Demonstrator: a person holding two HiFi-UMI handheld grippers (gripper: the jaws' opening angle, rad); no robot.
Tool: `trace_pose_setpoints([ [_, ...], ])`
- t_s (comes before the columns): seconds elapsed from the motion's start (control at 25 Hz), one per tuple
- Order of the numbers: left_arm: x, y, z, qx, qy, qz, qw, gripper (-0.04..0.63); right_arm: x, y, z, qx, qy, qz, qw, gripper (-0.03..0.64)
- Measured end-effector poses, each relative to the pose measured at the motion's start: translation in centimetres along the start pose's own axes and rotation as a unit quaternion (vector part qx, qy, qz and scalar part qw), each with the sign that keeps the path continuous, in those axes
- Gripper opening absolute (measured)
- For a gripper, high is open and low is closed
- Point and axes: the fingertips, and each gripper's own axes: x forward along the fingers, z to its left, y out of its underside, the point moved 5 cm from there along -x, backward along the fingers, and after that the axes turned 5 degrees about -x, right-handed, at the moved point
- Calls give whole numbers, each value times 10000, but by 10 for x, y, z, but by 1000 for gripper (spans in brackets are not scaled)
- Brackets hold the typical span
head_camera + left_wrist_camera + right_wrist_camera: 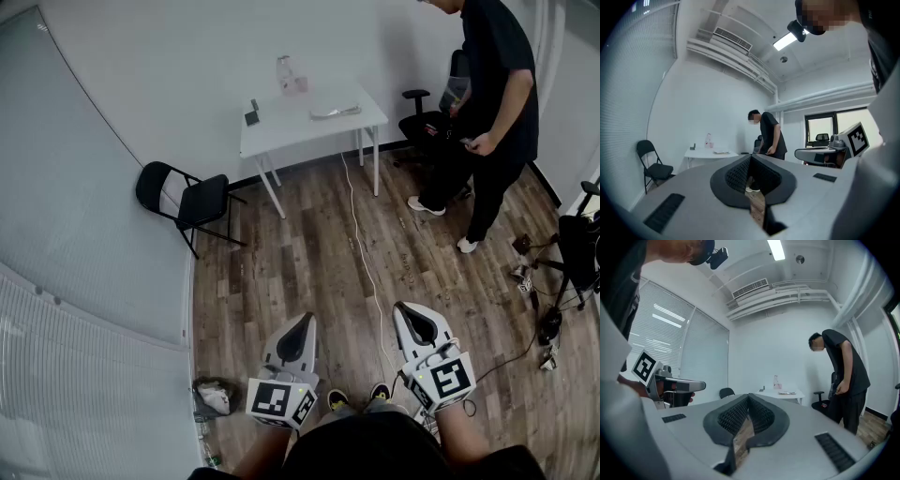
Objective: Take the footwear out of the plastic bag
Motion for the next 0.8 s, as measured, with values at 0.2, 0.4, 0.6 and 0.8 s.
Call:
trace_pose_setpoints([
  [0.2,0,1,2,8,26,-26,10000,20,2,-6,2,37,10,44,10000,17],
  [0.4,3,-2,5,4,72,9,10000,20,7,-7,2,18,0,36,10000,17],
  [0.6,0,-3,8,-5,120,0,9999,20,7,-9,8,104,-70,-60,9999,17],
  [0.8,-5,-4,15,30,122,-58,9999,20,7,-13,15,153,-138,-206,9996,17],
])
